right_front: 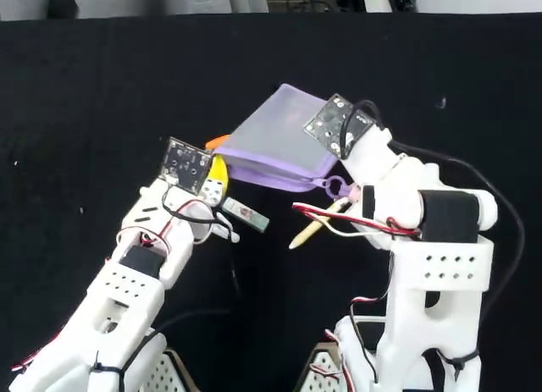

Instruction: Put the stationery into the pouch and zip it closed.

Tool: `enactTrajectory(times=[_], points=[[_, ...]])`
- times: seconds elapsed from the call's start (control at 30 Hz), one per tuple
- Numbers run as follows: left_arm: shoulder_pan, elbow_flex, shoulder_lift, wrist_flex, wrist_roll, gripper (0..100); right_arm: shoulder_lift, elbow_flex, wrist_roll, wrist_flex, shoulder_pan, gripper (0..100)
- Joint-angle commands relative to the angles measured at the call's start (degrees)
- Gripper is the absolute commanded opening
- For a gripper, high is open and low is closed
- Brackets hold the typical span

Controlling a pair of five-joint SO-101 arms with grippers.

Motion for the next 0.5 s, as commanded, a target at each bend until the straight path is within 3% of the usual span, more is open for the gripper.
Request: enactTrajectory(times=[0.0, 0.3, 0.47], points=[[3.82, 0.22, -0.62, -0.88, 0.26, 3, -2.51, -2.86, 0.44, 1.14, 0.09, 1.1], [6.73, -0.04, -0.18, -1.05, 0.26, 3, -2.51, -2.86, 0.44, 1.23, 0.53, 1.1], [8.04, 0.22, 0.0, -0.97, 0.7, 18, -2.51, -2.86, 0.44, 1.23, 0.53, 1.1]])
